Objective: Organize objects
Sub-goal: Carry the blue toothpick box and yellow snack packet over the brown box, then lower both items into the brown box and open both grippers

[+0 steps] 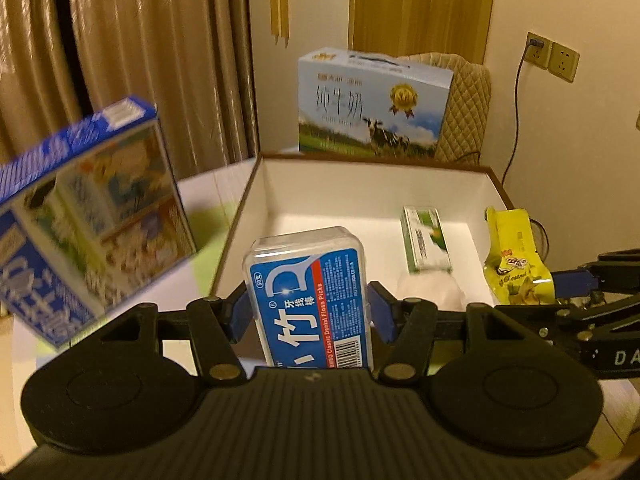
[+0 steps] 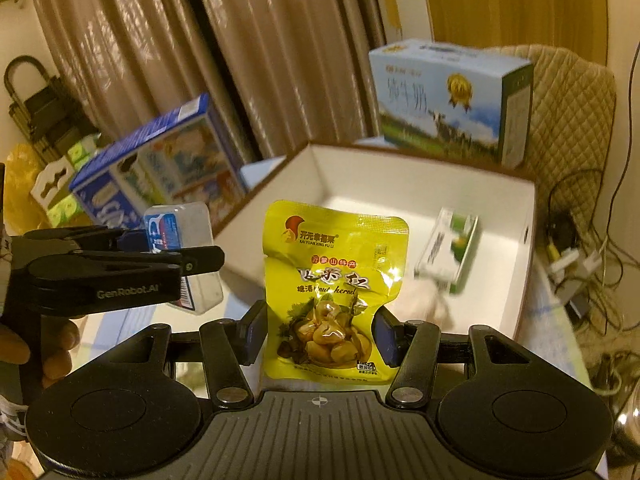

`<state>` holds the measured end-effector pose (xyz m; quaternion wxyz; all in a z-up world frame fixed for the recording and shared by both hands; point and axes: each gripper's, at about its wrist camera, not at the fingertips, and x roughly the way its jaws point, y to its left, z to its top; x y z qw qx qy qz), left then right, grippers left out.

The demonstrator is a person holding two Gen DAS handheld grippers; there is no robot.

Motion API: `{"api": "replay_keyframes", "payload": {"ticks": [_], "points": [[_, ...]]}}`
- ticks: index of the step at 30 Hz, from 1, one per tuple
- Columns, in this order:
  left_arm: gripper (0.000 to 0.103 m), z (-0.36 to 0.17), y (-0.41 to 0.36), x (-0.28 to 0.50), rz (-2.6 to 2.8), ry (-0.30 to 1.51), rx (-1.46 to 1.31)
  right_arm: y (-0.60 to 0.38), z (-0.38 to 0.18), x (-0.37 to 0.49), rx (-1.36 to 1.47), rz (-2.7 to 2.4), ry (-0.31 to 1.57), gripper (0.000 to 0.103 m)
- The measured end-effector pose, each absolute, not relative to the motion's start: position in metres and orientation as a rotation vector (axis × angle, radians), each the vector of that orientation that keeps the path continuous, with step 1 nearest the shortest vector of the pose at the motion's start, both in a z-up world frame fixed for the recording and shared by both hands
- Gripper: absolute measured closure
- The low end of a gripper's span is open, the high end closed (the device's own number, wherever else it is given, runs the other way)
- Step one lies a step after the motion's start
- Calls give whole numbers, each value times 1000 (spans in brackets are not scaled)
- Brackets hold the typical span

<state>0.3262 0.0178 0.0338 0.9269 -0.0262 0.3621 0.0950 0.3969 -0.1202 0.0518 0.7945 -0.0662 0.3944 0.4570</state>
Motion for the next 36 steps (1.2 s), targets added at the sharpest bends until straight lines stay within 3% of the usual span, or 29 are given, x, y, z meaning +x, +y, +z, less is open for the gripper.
{"api": "replay_keyframes", "payload": {"ticks": [8,18,27,36], "points": [[47,26,39,387,172,797,-21,-89,45,440,-120,947,855,51],[47,-21,62,435,116,964,-7,-56,-4,473,-136,912,991,51],[47,-60,65,458,76,1119,65,-40,-35,480,-161,902,1071,51],[47,-65,59,457,40,1120,146,-36,-44,485,-166,893,1099,51]]}}
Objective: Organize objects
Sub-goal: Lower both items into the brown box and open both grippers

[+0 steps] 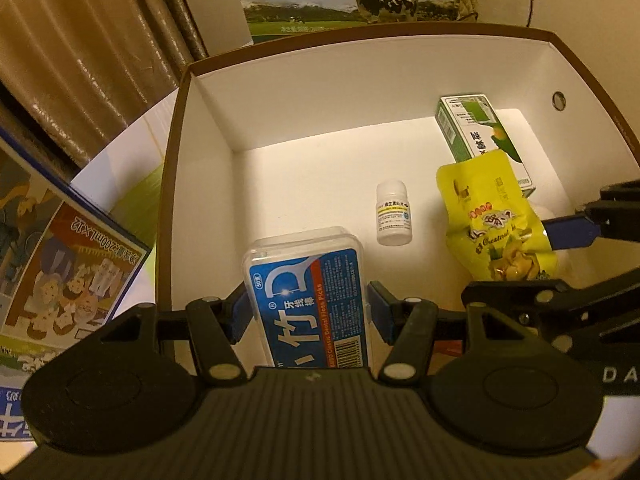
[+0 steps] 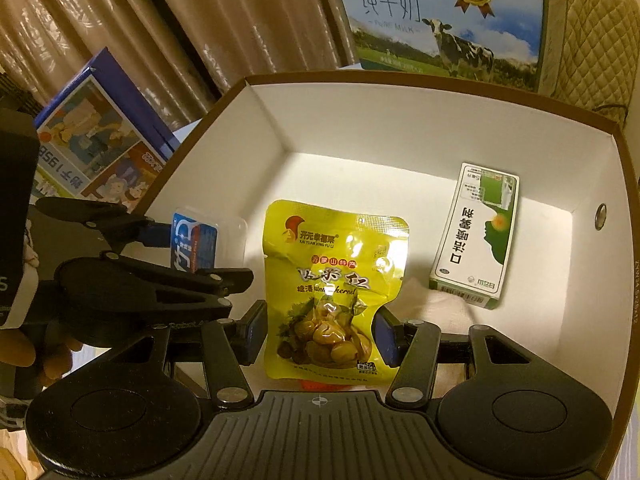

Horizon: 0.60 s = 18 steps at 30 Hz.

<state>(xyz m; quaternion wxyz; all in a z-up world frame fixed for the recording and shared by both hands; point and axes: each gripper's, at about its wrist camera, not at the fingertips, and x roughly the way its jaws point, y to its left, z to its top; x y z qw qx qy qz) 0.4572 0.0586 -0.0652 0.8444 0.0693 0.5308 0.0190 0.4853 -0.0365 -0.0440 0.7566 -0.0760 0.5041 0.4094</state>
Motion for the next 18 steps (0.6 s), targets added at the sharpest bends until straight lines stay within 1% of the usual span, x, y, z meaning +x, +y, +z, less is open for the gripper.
{"api": "replay_keyframes", "payload": {"ticks": [7,8,9,11,18], "points": [[46,-69,54,457,26,1116,169,-37,-46,487,-169,886,1106,51],[44,-69,54,457,25,1115,169,-37,-46,487,-170,887,1106,51],[40,-69,54,458,25,1114,172,-37,-46,487,-170,886,1107,51],[37,-68,54,458,28,1106,179,-38,-46,487,-168,887,1108,51],[35,-63,53,457,22,1092,181,-40,-45,488,-159,887,1111,51]]}}
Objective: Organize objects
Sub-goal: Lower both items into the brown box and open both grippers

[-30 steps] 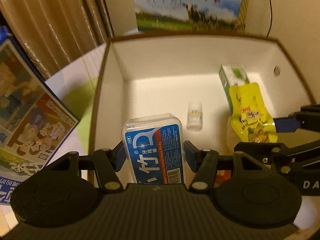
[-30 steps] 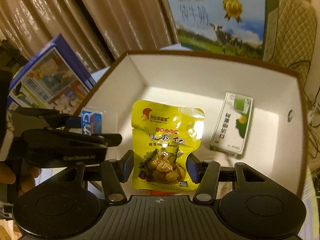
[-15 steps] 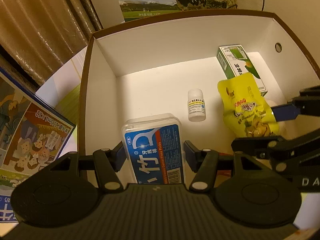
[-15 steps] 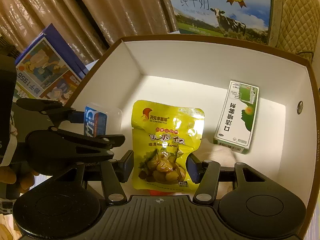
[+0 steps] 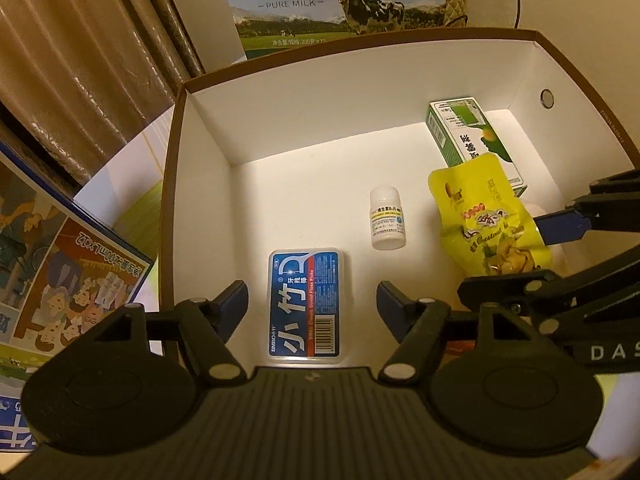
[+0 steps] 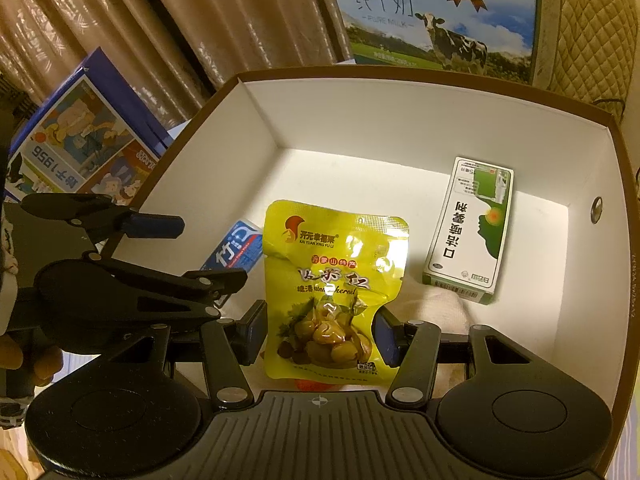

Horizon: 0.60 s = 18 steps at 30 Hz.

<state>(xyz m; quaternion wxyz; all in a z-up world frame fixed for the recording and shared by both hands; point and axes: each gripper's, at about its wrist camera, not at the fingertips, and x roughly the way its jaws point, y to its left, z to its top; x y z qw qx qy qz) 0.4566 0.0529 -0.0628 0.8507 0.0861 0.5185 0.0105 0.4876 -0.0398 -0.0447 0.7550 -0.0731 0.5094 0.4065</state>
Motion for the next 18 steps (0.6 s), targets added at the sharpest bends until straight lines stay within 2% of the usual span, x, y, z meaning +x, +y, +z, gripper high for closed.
{"api": "replay_keyframes", "payload": {"ticks": [8,14,16,18], "points": [[31,-56,57,449,41,1075,167,-40,-43,489,-118,895,1122,48],[28,-49,60,441,47,1056,149,-42,-37,486,-117,907,1080,38],[26,-46,61,438,49,1048,141,-44,-35,485,-111,911,1070,30],[26,-43,61,435,48,1041,135,-47,-33,485,-107,913,1059,27]]}}
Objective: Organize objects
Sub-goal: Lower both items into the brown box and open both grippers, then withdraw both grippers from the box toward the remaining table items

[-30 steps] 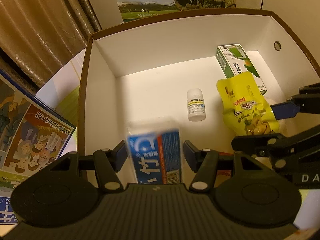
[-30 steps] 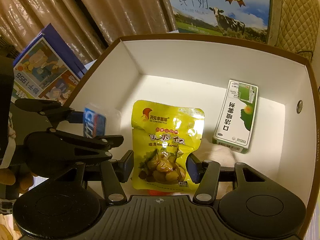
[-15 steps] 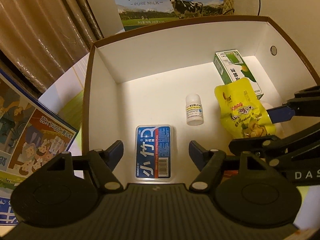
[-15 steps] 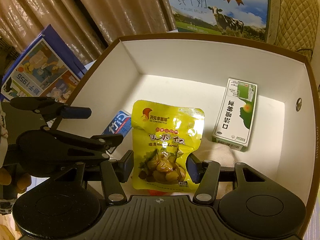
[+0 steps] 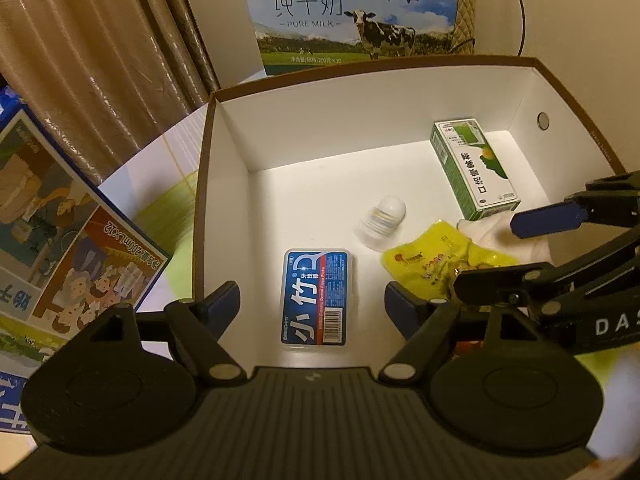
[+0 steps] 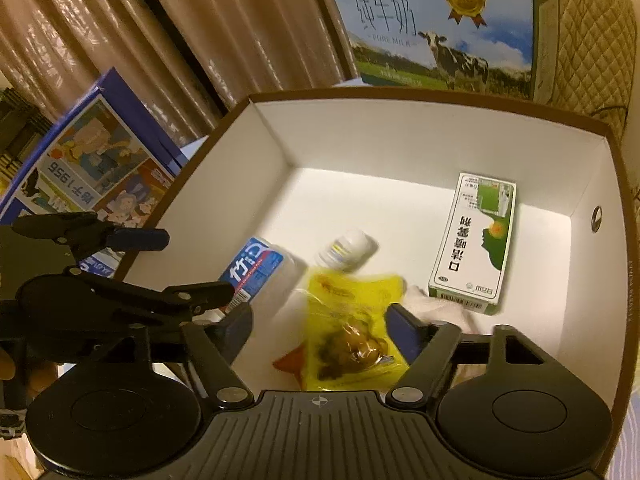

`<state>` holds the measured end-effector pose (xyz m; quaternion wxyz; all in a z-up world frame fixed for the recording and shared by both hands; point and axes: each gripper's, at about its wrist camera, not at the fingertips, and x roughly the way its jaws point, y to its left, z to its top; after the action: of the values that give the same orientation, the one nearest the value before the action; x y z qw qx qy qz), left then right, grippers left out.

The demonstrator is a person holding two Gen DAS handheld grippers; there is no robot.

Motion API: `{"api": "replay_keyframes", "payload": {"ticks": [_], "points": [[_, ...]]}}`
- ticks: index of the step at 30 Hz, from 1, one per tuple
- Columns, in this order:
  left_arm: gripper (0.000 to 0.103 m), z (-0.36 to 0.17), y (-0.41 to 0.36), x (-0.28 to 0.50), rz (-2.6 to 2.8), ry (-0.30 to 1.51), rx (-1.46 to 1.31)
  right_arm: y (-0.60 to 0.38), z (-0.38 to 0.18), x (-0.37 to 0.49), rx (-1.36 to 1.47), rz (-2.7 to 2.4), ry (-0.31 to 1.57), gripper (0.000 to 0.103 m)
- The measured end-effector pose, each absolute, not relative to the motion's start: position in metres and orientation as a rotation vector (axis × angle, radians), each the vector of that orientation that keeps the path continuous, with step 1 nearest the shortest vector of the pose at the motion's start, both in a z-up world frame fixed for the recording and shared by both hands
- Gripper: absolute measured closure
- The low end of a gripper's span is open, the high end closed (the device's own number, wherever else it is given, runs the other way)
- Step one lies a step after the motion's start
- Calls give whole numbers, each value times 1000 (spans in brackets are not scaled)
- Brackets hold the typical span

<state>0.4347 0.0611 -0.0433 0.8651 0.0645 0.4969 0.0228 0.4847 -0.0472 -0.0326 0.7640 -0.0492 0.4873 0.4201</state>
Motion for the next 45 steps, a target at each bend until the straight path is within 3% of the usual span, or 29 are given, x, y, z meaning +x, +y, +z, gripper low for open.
{"api": "replay_keyframes", "payload": {"ticks": [21,45], "points": [[21,12,60,369,60,905,-24,-107,16,450,-85,875,967,25],[18,38,51,210,197,828,-213,-163,47,357,-67,894,935,25]]}}
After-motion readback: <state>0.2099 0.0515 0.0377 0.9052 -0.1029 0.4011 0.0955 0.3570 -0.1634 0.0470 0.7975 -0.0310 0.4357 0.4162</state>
